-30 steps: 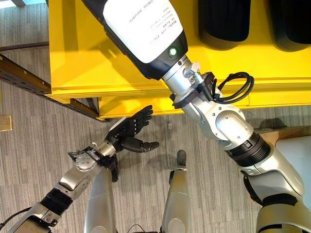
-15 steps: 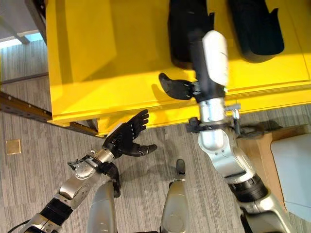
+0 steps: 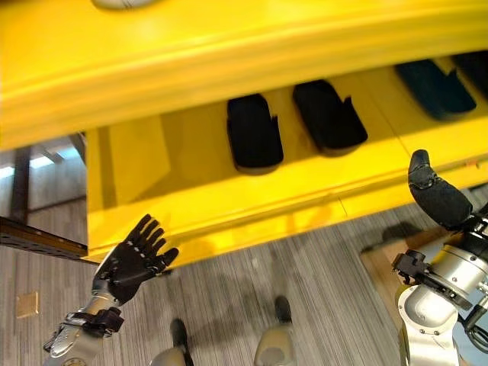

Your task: Move parts from the plastic box to the shelf.

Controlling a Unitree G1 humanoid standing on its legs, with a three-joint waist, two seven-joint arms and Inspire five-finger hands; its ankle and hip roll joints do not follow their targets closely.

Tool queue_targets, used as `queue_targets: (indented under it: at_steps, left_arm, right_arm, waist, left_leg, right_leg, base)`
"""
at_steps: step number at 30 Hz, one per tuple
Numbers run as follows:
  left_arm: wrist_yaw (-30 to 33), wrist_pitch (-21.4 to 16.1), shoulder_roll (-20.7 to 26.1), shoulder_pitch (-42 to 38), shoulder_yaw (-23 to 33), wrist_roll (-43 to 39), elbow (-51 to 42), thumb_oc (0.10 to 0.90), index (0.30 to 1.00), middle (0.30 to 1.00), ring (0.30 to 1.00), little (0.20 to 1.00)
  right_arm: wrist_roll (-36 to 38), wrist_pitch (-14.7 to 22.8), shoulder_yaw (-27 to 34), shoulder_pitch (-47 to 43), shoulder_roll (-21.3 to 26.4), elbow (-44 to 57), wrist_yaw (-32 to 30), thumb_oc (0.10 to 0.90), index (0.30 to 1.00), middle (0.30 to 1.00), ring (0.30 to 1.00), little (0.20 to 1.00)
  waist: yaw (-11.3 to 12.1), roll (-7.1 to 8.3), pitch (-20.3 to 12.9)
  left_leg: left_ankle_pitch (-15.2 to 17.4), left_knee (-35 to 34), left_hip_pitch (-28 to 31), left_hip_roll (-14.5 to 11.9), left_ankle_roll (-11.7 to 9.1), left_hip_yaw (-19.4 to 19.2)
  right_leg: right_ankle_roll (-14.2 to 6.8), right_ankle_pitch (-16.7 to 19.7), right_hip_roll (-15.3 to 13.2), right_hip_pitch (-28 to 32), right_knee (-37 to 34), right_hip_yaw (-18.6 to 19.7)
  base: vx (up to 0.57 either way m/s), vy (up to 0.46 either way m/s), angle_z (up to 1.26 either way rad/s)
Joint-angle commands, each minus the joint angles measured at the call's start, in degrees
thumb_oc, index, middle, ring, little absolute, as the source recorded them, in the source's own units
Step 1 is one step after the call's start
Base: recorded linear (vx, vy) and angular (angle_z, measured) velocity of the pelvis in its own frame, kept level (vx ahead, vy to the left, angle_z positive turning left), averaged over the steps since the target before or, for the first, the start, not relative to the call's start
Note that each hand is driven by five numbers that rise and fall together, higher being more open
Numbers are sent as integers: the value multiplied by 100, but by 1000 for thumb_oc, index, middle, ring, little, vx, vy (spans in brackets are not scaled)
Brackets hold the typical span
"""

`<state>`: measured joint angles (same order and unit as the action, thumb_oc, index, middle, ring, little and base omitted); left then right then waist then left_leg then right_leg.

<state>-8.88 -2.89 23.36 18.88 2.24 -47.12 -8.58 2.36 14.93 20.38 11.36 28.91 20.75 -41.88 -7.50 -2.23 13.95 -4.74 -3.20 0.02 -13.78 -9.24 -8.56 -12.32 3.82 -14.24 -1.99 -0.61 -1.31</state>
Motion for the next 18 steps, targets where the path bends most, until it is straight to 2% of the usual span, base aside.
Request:
queue_targets:
  at_steps: [1, 3, 4, 6, 7, 8, 10, 13, 15, 18]
  left_arm:
    - [63, -464, 129, -250, 384, -119, -476, 900, 1000, 1000, 1000, 1000]
    - [-20, -379, 72, -255, 471, -135, -514, 900, 1000, 1000, 1000, 1000]
    - [-24, -364, 24, -229, 496, -61, -521, 900, 1000, 1000, 1000, 1000]
    - [38, -262, -81, -204, 590, -74, -665, 900, 1000, 1000, 1000, 1000]
    - [76, -202, -130, -209, 631, -41, -706, 900, 1000, 1000, 1000, 1000]
    - [112, -190, -150, -234, 633, 10, -735, 900, 1000, 1000, 1000, 1000]
    - [114, -29, -172, -320, 606, 88, -746, 900, 1000, 1000, 1000, 1000]
    - [150, 95, -149, -337, 629, 66, -730, 900, 1000, 1000, 1000, 1000]
    - [162, 20, -96, -293, 608, 202, -652, 900, 1000, 1000, 1000, 1000]
    - [108, -53, -45, -124, 710, 131, -626, 900, 1000, 1000, 1000, 1000]
  right_arm:
    - [-197, -188, 206, -198, 229, -63, -234, 900, 1000, 1000, 1000, 1000]
    - [-71, -765, 156, -294, 291, -298, -16, 900, 1000, 1000, 1000, 1000]
    - [-77, -843, 120, -327, 288, -388, 57, 900, 1000, 1000, 1000, 1000]
    - [68, -1301, 22, -491, 397, -598, 295, 900, 1000, 1000, 1000, 1000]
    - [33, -1341, -52, -590, 410, -732, 297, 900, 1000, 1000, 1000, 1000]
    - [-18, -1397, -83, -611, 397, -754, 306, 900, 1000, 1000, 1000, 1000]
    - [84, -1629, -134, -620, 324, -808, 286, 900, 1000, 1000, 1000, 1000]
    - [37, -1860, -241, -638, 259, -991, 354, 900, 1000, 1000, 1000, 1000]
    - [3, -1939, -366, -680, 182, -1186, 381, 900, 1000, 1000, 1000, 1000]
    - [72, -2028, -455, -763, 142, -1441, 526, 900, 1000, 1000, 1000, 1000]
  waist:
    - [40, 238, -535]
    - [137, 279, -542]
    - [169, 291, -532]
    - [348, 368, -454]
    - [415, 402, -393]
    - [418, 430, -367]
    - [406, 484, -280]
    - [402, 546, -185]
    - [450, 570, -116]
    - [533, 632, -61]
  left_leg:
    - [305, 70, 195, -194, 269, -501]
    - [491, 206, 208, -1, 321, -197]
    - [601, 269, 244, 70, 357, -91]
    - [989, 610, 211, 478, 523, 503]
    - [1184, 798, 162, 670, 618, 706]
    - [1243, 891, 145, 727, 641, 712]
    - [1405, 1057, 102, 854, 748, 634]
    - [1570, 1171, 167, 953, 852, 446]
    - [1739, 1306, 241, 930, 918, 195]
    - [1849, 1390, 377, 818, 955, -458]
  right_leg:
    - [444, -360, 183, 74, 209, -306]
    - [428, -268, 227, 111, 77, -109]
    - [418, -272, 240, 139, 63, -36]
    - [392, -105, 298, 157, -102, 358]
    - [363, -64, 312, 156, -117, 537]
    - [340, -12, 290, 134, -139, 553]
    - [261, 131, 223, 55, -202, 635]
    - [161, 321, 130, -45, -281, 534]
    - [122, 438, 67, -99, -286, 194]
    - [112, 540, -25, -339, -126, -669]
  base:
    - [37, 7, 8]
    - [56, 29, -4]
    - [75, 57, -25]
    - [44, 59, -65]
    - [-2, 29, -87]
    - [-45, 23, -101]
    - [-60, 23, -87]
    - [-9, -32, -42]
    - [24, -114, -72]
    - [23, -209, -146]
